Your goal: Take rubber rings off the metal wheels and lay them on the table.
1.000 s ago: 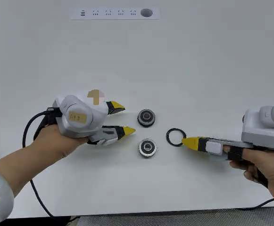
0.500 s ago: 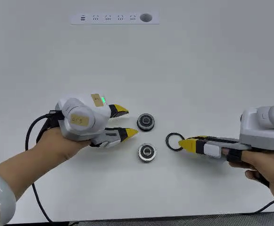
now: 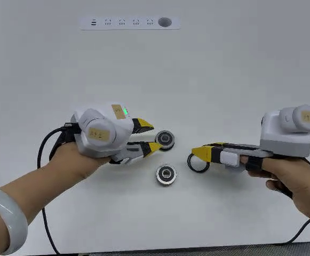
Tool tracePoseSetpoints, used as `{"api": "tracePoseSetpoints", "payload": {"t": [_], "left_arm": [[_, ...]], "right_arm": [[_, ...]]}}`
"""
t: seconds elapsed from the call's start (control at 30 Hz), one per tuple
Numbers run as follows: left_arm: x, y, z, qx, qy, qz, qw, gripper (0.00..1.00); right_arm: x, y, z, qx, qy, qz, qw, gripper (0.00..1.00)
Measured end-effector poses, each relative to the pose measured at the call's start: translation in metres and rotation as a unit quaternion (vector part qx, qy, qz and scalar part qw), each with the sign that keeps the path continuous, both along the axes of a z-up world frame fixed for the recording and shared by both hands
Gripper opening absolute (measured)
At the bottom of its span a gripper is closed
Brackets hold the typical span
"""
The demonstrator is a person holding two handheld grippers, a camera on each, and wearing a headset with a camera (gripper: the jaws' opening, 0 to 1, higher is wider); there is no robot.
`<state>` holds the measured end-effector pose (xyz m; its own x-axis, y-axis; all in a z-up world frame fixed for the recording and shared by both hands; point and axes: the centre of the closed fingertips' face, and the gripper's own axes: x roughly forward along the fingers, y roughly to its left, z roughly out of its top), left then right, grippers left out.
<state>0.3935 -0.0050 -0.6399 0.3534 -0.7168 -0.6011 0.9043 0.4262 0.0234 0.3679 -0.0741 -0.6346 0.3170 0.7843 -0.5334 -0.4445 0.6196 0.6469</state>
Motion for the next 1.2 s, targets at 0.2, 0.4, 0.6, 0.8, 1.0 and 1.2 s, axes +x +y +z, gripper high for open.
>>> {"api": "tracePoseSetpoints", "payload": {"t": [0.2, 0.4, 0.6, 0.8, 1.0, 1.2], "left_arm": [[-0.001, -0.005, -0.003, 0.004, 0.0, -0.006, 1.0, 0.22], [0.0, -0.011, -0.005, 0.006, 0.002, -0.011, 0.9999, 0.2], [0.001, -0.016, -0.007, 0.012, 0.0, -0.022, 0.9997, 0.19], [0.001, -0.018, -0.012, 0.019, 0.003, -0.028, 0.9994, 0.18], [0.003, -0.018, -0.013, 0.021, 0.004, -0.03, 0.9993, 0.16], [0.003, -0.018, -0.013, 0.02, 0.004, -0.032, 0.9993, 0.15]], "right_arm": [[0.003, 0.006, 0.0, 0.005, -0.001, 0.002, 1.0, 0.26], [0.005, 0.012, 0.0, 0.009, -0.001, 0.006, 0.9999, 0.26], [0.007, 0.018, 0.0, 0.013, -0.002, 0.008, 0.9999, 0.26], [0.01, 0.02, -0.001, 0.015, -0.001, 0.007, 0.9999, 0.26], [0.013, 0.025, -0.004, 0.019, 0.003, 0.007, 0.9998, 0.26], [0.018, 0.031, -0.006, 0.026, 0.01, 0.008, 0.9996, 0.26]]}}
